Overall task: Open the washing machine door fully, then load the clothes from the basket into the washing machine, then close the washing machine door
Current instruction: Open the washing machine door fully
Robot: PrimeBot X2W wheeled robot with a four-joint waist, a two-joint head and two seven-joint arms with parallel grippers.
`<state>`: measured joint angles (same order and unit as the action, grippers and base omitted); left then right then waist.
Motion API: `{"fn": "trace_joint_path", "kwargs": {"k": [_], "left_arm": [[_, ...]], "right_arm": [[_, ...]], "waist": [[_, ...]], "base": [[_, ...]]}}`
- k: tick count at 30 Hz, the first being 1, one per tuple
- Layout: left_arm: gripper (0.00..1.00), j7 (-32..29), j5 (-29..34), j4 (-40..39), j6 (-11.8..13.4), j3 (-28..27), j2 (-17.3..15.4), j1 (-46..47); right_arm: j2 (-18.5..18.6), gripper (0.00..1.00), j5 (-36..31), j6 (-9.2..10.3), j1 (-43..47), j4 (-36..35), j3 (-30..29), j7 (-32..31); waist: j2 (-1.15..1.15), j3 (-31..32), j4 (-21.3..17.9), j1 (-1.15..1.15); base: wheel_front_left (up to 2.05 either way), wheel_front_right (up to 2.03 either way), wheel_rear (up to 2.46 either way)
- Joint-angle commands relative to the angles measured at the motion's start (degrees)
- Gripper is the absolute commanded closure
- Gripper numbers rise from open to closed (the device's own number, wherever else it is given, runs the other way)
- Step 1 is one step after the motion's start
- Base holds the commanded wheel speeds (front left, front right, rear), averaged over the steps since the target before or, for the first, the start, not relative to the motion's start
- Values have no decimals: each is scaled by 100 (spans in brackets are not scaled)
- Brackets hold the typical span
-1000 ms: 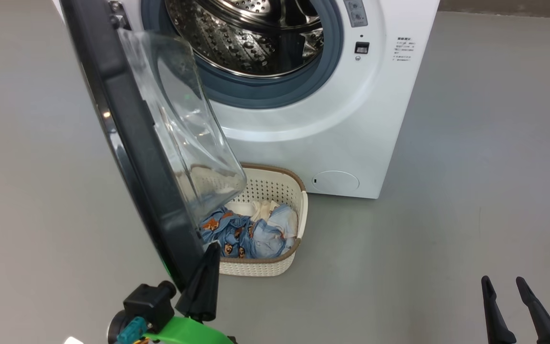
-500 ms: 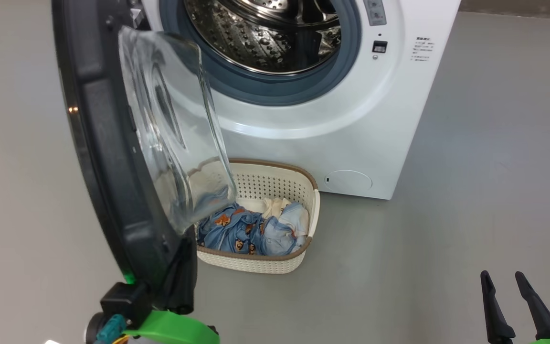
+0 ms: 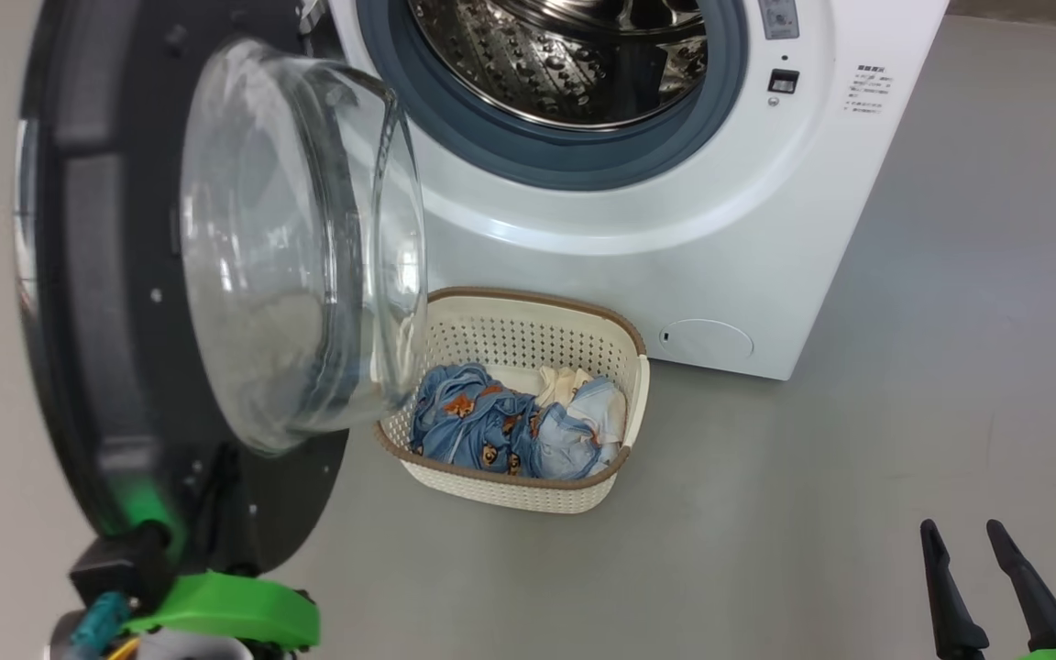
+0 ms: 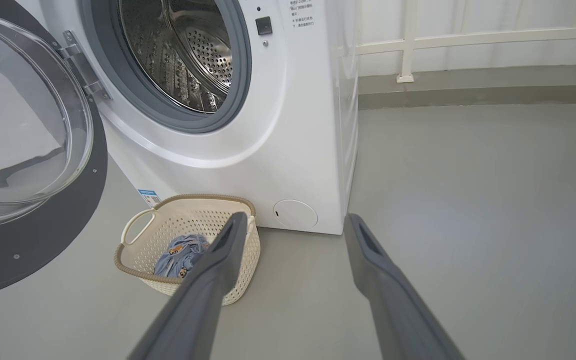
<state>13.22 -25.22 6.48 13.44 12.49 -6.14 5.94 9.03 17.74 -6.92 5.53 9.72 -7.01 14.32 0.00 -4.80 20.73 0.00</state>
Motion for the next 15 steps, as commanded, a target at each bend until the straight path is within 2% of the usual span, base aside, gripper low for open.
{"fn": "trace_joint_path", "kwargs": {"k": [1, 8, 15], "left_arm": [[100, 96, -47, -54, 114, -380, -209, 286], [100, 155, -149, 334, 253, -904, -276, 510], [100, 175, -204, 825, 232, -1662, -300, 856]], "right_arm": [[127, 0, 38, -57, -198, -117, 154, 68], [159, 0, 69, -57, -190, -110, 199, 68], [216, 0, 90, -57, -157, -81, 206, 68]], "waist": [[0, -24, 33, 0], [0, -38, 42, 0], [0, 32, -74, 0]], "base": [[0, 0, 0], [0, 0, 0], [0, 0, 0]]}}
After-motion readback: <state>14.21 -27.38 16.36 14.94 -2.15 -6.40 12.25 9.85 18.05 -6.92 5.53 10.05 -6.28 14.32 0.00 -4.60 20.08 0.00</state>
